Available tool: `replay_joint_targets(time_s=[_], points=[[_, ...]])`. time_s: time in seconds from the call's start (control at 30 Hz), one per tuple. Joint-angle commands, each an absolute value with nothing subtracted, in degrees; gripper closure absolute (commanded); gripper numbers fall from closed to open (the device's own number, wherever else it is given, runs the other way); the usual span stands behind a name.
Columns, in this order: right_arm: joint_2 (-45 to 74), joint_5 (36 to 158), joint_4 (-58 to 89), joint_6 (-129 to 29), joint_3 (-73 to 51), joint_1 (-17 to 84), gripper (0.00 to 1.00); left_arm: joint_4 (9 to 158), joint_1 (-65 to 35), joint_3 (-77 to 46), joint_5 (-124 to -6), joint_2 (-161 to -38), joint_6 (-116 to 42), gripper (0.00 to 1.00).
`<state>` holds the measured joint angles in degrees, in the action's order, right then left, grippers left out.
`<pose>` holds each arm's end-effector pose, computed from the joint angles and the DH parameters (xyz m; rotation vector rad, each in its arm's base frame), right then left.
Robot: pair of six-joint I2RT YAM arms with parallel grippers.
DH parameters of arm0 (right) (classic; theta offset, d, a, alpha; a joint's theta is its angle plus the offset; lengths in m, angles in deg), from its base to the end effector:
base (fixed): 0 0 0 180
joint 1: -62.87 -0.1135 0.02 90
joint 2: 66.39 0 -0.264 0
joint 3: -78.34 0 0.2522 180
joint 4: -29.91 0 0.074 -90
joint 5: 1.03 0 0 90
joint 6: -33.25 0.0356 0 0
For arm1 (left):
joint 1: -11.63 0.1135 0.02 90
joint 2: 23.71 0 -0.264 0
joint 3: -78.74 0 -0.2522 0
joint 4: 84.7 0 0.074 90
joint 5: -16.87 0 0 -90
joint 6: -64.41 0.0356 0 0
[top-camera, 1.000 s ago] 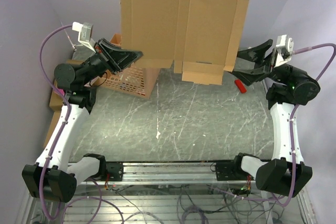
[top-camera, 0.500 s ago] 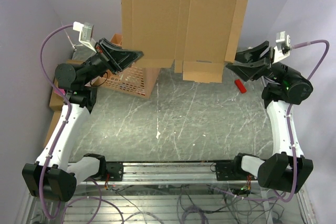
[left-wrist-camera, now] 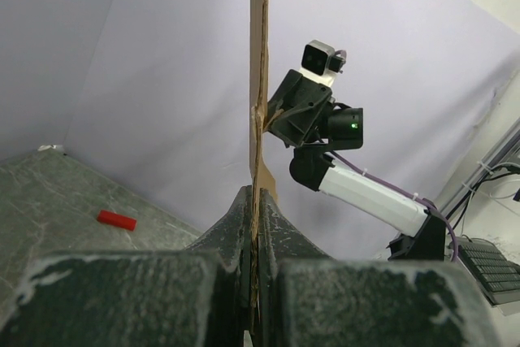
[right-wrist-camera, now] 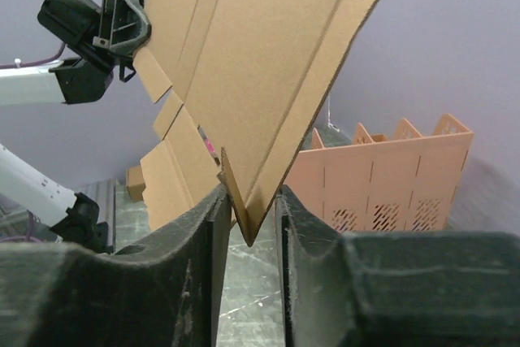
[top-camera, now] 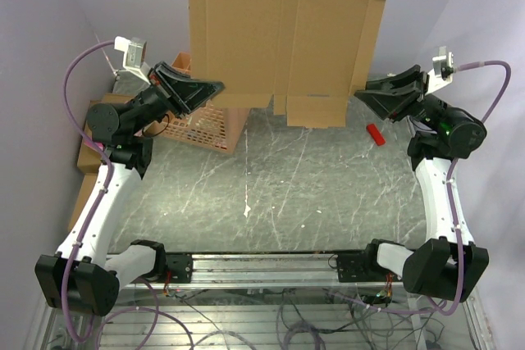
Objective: Fold the paper box
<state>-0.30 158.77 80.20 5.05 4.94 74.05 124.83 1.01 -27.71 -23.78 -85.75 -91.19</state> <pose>0.2119 -0.0078 0.4598 -0.6961 1.1631 1.0955 0.2080 -0.0665 0.4608 0.3874 1.2089 -1.5343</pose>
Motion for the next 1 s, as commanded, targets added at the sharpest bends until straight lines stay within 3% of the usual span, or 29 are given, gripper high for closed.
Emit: replay_joint_targets(time_s=[0.0,0.3,0.53,0.67,0.73,0.83,0.97], points=[[-1.2,156.9,78.3,4.1,5.3,73.9,0.76,128.7,0.5,-28.1,-24.1,-85.0,-92.7,0.93],[-1.2,156.4,77.0,4.7,5.4,73.9,1.0,130.4,0.3,-28.3,-24.2,-85.4,-93.8,0.93],[-1.0,156.8,74.6,4.0,4.9,74.1,1.0,131.8,0.2,-28.5,-24.3,-85.3,-94.6,0.93],[-1.9,158.4,67.8,-2.3,4.2,74.7,0.53,132.8,0.2,-28.9,-27.0,-85.3,-94.8,0.93],[-2.7,159.6,62.5,-6.2,4.4,75.7,0.39,132.9,0.2,-28.7,-29.1,-85.1,-94.8,0.93],[-4.4,161.8,58.6,-11.4,6.6,77.9,0.3,133.3,0.3,-28.1,-32.9,-85.0,-94.3,0.93],[-7.7,163.1,51.6,-18.6,10.4,78.3,0.3,138.2,0.2,-27.8,-37.3,-86.4,-96.4,0.93]])
